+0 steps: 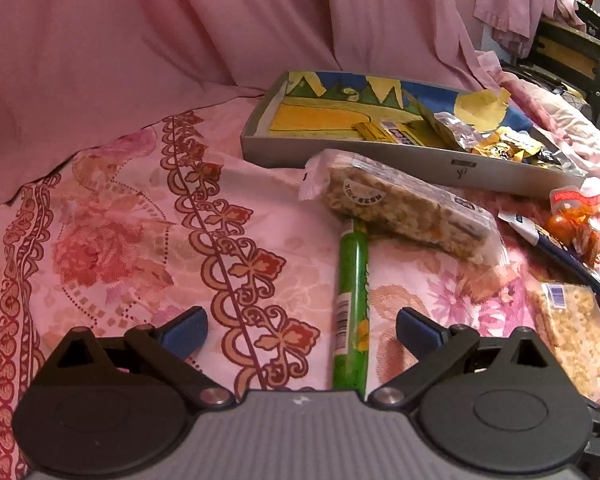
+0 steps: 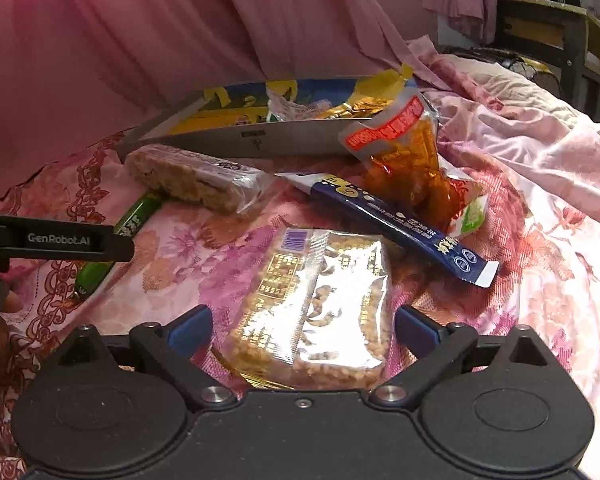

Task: Organize snacks
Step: 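Grasp the green stick snack with the left tool while the right tool grasps the clear cereal-bar pack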

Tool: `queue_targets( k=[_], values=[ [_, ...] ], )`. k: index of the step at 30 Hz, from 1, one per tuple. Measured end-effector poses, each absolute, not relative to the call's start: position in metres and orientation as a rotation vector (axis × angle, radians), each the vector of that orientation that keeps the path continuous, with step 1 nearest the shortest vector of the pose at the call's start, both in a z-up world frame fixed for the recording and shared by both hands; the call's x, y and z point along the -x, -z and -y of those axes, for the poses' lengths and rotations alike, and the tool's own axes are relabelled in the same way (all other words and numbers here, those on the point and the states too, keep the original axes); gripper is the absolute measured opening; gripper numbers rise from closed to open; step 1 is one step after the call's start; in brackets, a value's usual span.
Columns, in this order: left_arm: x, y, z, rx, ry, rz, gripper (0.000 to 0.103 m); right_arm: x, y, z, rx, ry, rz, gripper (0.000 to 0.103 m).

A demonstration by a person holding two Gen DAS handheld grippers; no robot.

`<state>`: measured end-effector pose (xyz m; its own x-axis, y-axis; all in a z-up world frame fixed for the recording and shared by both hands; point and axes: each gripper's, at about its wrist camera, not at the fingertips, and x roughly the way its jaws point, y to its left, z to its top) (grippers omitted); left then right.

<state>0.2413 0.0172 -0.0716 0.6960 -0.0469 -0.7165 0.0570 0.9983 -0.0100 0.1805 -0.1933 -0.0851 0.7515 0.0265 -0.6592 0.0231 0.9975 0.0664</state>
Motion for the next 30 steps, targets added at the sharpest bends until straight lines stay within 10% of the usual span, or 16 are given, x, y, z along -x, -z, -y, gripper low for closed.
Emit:
queue_targets(
  k=[16, 23, 30],
  values=[
    [-0.238, 0.069, -0.012, 0.069, 0.167, -0.818, 0.067, -0.176, 0.083, 0.191, -0.042, -0.003, -0.690, 0.087],
    [-0.240, 0.068, -0.015, 0.111, 0.169, -0.852, 0.037, -0.169, 0.081, 0.173, 0.041, -0.130, -0.651, 0.079],
    [-0.239, 0.068, -0.007, 0.110, 0.204, -0.872, 0.032, -0.173, 0.084, 0.173, 0.032, -0.128, -0.685, 0.085]
  ],
)
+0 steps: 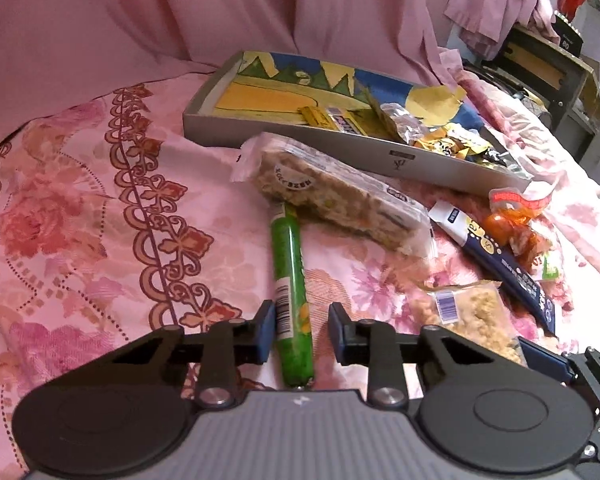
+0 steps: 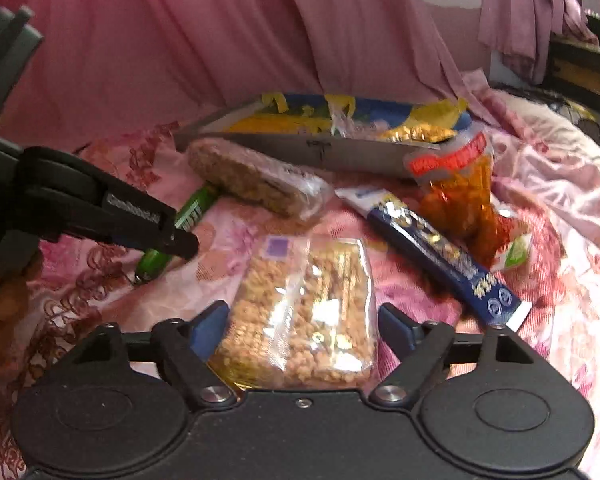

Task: Organize snacks
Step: 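Grasp the green stick snack with the left tool while the right tool grasps the clear cereal-bar pack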

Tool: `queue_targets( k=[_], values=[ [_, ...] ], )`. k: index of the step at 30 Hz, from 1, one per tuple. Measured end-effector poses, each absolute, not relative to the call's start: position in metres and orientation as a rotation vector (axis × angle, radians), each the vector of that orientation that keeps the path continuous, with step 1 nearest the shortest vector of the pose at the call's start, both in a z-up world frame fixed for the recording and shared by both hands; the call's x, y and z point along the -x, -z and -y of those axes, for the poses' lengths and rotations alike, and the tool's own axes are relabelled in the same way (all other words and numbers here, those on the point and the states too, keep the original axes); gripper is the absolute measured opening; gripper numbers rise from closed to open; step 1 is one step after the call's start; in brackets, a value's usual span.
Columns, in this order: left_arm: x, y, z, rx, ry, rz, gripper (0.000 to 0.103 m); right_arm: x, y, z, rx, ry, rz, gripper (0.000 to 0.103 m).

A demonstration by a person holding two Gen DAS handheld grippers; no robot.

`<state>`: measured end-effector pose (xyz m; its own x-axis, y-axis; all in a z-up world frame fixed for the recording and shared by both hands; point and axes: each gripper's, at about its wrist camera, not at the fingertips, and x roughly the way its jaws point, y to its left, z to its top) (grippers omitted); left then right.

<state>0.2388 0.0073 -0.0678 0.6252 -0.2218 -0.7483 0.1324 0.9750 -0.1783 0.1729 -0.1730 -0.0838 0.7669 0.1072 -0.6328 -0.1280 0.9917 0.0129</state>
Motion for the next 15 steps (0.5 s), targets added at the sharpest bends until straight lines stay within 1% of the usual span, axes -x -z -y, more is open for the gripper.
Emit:
queue_targets(
  k=[2, 3, 8, 10, 11, 12, 15],
  values=[
    [-0.2406, 0.0690, -0.0096, 0.122, 0.188, -0.879, 0.032, -0.1757, 0.0864, 0.1741, 0.021, -0.128, -0.706, 0.084],
    [-0.2414, 0.0694, -0.0102, 0.129, 0.186, -0.881, 0.032, -0.1756, 0.0867, 0.1743, 0.013, -0.133, -0.707, 0.079],
    [-0.2438, 0.0689, -0.0093, 0.136, 0.176, -0.901, 0.032, -0.1723, 0.0857, 0.1694, 0.032, -0.135, -0.698, 0.078],
    [-0.2445, 0.0682, -0.0102, 0.155, 0.163, -0.912, 0.028, -0.1716, 0.0852, 0.1688, 0.034, -0.137, -0.700, 0.078],
    [-0.2447, 0.0681, -0.0110, 0.163, 0.155, -0.919, 0.022, -0.1711, 0.0846, 0.1685, 0.034, -0.138, -0.701, 0.077],
    [-0.2444, 0.0677, -0.0121, 0.173, 0.147, -0.929, 0.019, -0.1703, 0.0840, 0.1680, 0.035, -0.140, -0.702, 0.077],
    [-0.2396, 0.0645, -0.0154, 0.223, 0.138, -0.960, 0.018, -0.1680, 0.0809, 0.1658, 0.053, -0.147, -0.702, 0.076]
  ],
)
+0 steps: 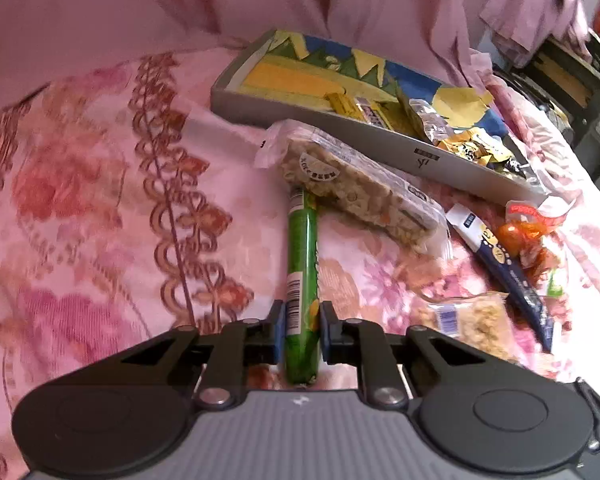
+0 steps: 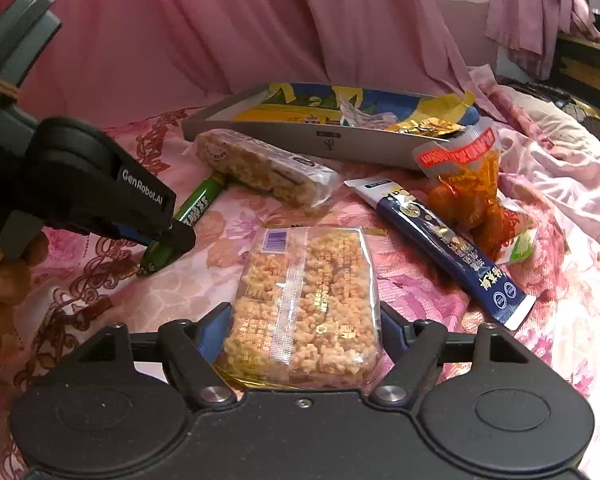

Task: Organize snacks
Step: 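Grasp the green stick snack with the left tool while the right tool grasps the clear cereal-bar pack, then carry the green stick and cereal-bar pack over the dinosaur tray and lower them in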

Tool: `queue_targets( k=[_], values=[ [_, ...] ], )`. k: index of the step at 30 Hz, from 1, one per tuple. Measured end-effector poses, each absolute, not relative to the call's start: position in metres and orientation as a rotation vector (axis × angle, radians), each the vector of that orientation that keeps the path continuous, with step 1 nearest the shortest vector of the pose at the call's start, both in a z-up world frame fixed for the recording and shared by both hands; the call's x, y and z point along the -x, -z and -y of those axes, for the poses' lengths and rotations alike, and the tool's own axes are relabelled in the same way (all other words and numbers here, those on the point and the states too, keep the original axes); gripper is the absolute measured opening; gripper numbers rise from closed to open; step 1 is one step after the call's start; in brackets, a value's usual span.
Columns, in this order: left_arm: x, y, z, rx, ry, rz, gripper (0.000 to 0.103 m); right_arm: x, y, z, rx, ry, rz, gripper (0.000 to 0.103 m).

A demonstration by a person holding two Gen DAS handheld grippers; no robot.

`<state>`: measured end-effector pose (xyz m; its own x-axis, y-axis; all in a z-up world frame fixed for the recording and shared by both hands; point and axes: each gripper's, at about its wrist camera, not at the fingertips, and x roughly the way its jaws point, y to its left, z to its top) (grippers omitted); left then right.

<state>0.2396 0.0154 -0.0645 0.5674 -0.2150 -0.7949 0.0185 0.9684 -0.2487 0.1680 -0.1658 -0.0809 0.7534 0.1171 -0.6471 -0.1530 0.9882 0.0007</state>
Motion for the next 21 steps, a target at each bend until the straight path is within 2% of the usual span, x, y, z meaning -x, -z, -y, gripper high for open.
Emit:
queue_targets(
  k=[10, 21],
  values=[
    [-0.192, 0.055, -0.031, 0.428, 0.086, -1.036, 0.018, -0.138, 0.061, 0.155, 0.248, -0.157, -0.606, 0.076],
    [-0.151, 0.038, -0.024, 0.567, 0.075, -1.048, 0.018, -0.119, 0.027, 0.184, 0.128, -0.139, -0.556, 0.076]
  ],
)
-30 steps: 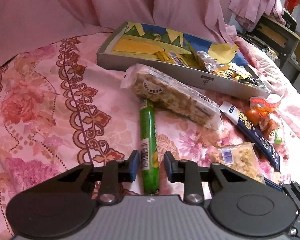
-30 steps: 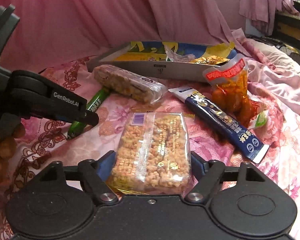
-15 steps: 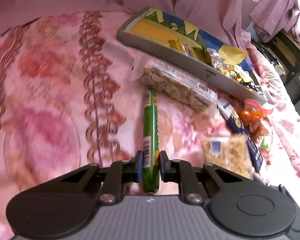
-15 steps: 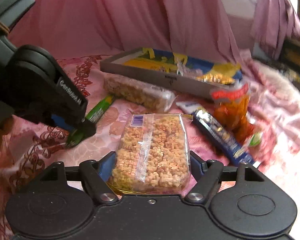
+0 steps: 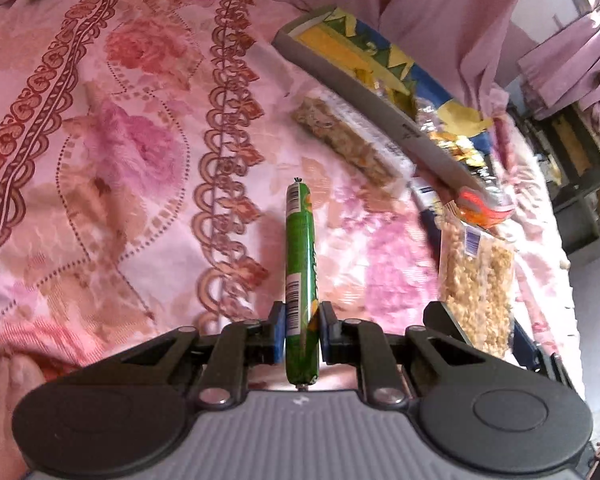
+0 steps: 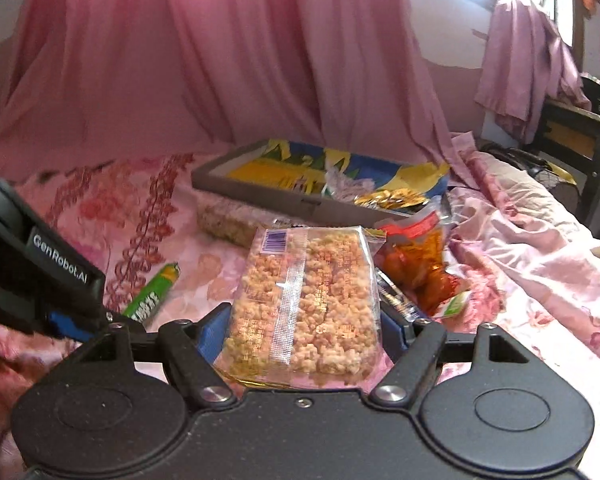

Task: Organize snacks
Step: 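Carry the green stick and cereal-bar pack over the dinosaur tray and lower them in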

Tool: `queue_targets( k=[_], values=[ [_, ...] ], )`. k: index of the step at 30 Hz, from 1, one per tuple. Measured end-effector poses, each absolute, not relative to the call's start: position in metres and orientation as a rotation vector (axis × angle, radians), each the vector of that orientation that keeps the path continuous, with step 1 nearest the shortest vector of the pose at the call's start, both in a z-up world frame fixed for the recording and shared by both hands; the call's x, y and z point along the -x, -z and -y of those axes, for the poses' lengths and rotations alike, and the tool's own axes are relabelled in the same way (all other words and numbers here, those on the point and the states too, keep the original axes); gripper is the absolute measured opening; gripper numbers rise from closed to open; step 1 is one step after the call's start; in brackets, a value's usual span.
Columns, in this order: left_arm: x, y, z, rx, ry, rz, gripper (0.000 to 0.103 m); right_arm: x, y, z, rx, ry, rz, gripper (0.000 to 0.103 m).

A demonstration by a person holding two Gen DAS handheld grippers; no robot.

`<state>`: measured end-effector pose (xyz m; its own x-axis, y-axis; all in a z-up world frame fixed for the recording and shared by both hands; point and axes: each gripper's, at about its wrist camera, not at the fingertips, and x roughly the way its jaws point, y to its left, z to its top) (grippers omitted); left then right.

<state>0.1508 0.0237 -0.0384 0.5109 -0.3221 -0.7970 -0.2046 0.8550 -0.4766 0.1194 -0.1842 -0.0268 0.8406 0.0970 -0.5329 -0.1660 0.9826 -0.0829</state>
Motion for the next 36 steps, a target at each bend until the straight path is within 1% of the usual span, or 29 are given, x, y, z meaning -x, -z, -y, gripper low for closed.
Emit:
queue_targets(
  k=[7, 11, 14, 21, 26, 30, 36],
  values=[
    [-0.152, 0.012, -0.005, 0.558, 0.103, -0.993, 0.018, -0.111, 0.002, 0.205, 0.059, -0.124, -0.510, 0.076],
    [-0.165, -0.010, 0.012, 0.486, 0.107, -0.916, 0.018, -0.120, -0.013, 0.214, 0.038, -0.121, -0.471, 0.076],
    [-0.181, -0.023, 0.025, 0.439, 0.100, -0.837, 0.018, -0.137, -0.023, 0.221, 0.004, -0.129, -0.459, 0.076],
    [-0.234, -0.042, 0.051, 0.402, 0.108, -0.721, 0.018, -0.191, -0.039, 0.239, 0.083, -0.135, -0.356, 0.076],
    [-0.278, -0.048, 0.063, 0.351, 0.104, -0.675, 0.018, -0.231, -0.032, 0.265, -0.051, -0.098, -0.347, 0.076],
    [-0.314, -0.046, 0.069, 0.332, 0.109, -0.652, 0.018, -0.265, -0.020, 0.271, -0.073, -0.085, -0.354, 0.076],
    [-0.365, -0.020, 0.075, 0.331, 0.084, -0.688, 0.018, -0.317, -0.003, 0.284, -0.094, -0.061, -0.373, 0.076]
  ],
)
